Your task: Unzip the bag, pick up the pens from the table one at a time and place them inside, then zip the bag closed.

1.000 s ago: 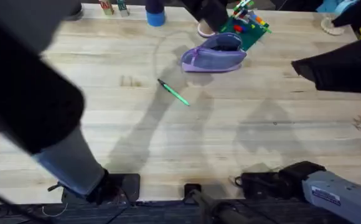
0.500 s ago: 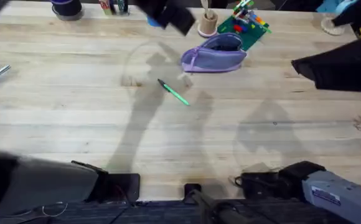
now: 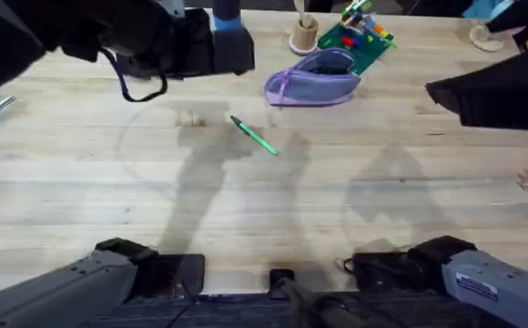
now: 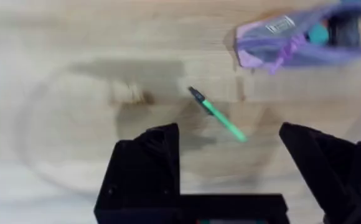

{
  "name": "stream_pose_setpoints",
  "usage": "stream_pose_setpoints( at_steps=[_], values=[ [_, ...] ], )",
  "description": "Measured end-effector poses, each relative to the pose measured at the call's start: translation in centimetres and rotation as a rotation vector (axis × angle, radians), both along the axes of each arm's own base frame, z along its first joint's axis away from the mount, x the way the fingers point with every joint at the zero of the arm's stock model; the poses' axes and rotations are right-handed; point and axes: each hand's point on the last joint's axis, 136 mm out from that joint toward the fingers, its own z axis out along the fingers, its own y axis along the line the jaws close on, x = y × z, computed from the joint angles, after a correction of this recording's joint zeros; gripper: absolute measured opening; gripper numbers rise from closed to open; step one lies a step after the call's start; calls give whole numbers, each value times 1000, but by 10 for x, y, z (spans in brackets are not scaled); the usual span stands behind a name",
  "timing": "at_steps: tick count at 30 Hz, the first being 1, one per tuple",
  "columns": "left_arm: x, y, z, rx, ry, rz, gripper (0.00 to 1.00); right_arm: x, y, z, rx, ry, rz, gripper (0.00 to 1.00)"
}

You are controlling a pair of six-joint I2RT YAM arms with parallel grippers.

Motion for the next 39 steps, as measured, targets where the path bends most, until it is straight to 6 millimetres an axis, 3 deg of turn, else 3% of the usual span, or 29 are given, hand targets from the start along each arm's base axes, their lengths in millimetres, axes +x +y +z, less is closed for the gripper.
stream_pose_setpoints(
  at_steps=[7, 12, 23, 28, 39],
  values=[
    [-9, 3, -9, -239, 171, 457, 994, 0, 0, 0, 0, 0, 0, 996],
    [-13, 4, -11, -298, 222, 578, 995, 0, 0, 0, 0, 0, 0, 994],
    [-14, 3, -11, -332, 240, 636, 995, 0, 0, 0, -1, 1, 0, 995],
    [-17, -9, -15, -321, 257, 607, 995, 0, 0, 0, 0, 1, 0, 995],
    [-14, -54, -84, -163, 409, 550, 992, 0, 0, 0, -1, 1, 0, 995]
  ],
)
